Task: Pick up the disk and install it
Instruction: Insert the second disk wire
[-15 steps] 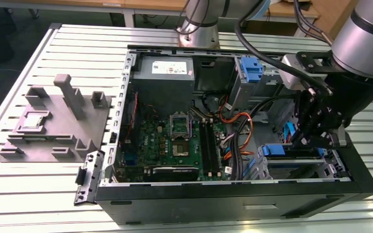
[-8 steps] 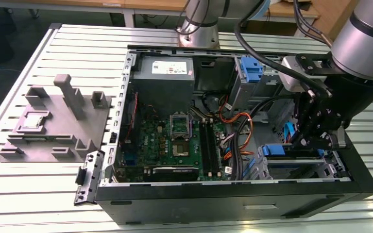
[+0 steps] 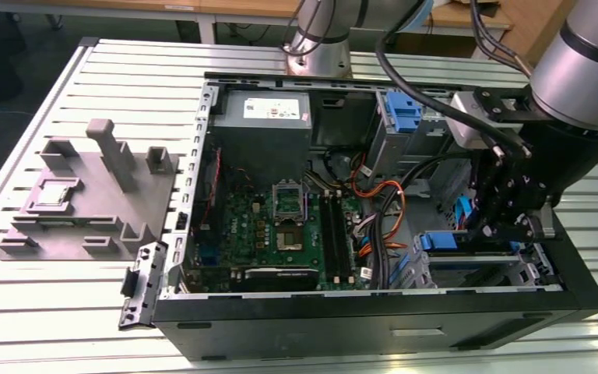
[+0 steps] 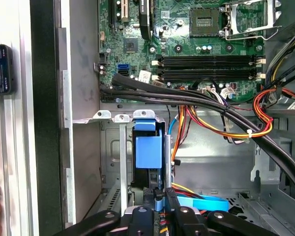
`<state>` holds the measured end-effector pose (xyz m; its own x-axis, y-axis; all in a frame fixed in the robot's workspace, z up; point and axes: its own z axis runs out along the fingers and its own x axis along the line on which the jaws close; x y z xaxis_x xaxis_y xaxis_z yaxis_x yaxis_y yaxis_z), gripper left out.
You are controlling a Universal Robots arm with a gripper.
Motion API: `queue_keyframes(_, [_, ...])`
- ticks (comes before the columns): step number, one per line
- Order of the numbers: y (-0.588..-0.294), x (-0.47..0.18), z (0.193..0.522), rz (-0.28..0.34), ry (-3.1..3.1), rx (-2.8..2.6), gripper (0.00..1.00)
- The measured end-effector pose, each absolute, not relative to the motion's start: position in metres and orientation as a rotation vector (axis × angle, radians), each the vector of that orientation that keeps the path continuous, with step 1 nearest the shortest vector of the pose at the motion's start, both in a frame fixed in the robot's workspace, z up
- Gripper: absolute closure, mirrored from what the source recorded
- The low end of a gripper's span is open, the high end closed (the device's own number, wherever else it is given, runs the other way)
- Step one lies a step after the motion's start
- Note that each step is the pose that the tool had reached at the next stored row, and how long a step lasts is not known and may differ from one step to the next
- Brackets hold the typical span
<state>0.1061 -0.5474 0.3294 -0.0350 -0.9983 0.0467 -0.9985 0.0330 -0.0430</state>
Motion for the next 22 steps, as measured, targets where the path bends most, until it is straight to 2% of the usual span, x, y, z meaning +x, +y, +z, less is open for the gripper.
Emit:
queue_keyframes(15, [-0.547,0.106,0.344,0.090,-2.258,2.182,0.76])
queue_keyframes(16, [-0.547,0.106,0.344,0.090,-2.258,2.182,0.78])
queue_keyframes(17, [-0.547,0.106,0.344,0.090,-2.258,2.182,0.84])
queue_keyframes(18, [-0.547,0.106,0.344,0.090,-2.258,2.182,0.84])
queue_keyframes(19, [-0.547,0.106,0.344,0.090,-2.258,2.182,0.90])
queue_keyframes(22, [-0.547,0.106,0.344,0.090,-2.258,2.182,0.90])
